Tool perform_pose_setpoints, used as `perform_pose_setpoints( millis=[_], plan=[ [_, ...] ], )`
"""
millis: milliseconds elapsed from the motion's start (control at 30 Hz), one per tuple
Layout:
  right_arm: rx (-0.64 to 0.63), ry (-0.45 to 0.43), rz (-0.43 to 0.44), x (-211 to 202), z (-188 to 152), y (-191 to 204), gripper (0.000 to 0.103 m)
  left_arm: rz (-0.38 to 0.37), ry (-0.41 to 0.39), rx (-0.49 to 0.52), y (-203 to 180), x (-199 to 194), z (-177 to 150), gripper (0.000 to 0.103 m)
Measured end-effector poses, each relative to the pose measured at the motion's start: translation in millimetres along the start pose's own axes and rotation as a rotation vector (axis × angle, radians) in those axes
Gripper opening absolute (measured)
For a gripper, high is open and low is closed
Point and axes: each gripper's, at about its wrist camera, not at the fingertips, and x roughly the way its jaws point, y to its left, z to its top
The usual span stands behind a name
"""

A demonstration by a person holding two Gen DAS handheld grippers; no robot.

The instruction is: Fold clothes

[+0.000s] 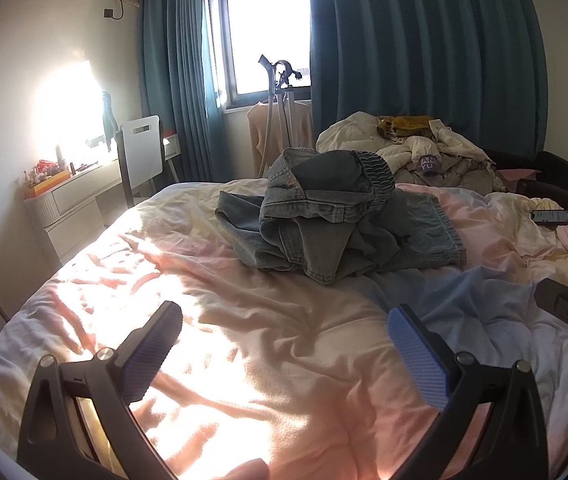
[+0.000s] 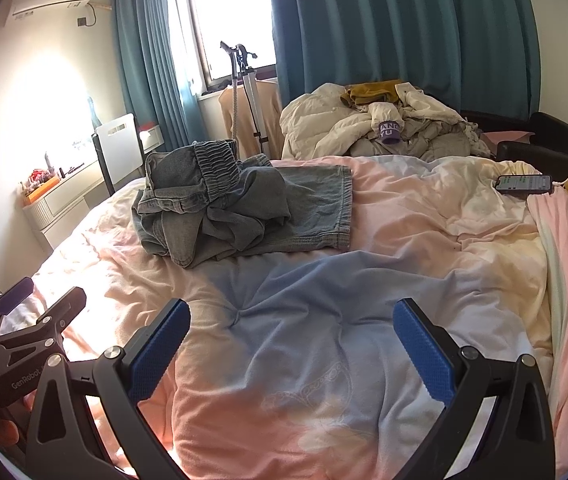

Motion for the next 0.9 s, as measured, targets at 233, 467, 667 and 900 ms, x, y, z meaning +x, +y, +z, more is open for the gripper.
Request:
perform_pose_setpoints(
  millis=[233,467,667,900],
  plan=[
    [0.006,-0.004,0.022,-3,0,0,0.103,-0.002,0.001,-0.003,1,0,0,0.103],
    [0.051,0.007,0.046,-1,-1,-6,0.101,-0.012,0.02,-0.01,0,5,6,0.103],
    [0.081,0.014,0.074,1,-2,-12,0.095,-0.049,0.031,0.01,-5,10,26,0.103],
    [0.114,0.02,0.116,8,-2,-20,0.094,-0.072,-0.006,-0.019,-1,27,67,0.103]
  ],
)
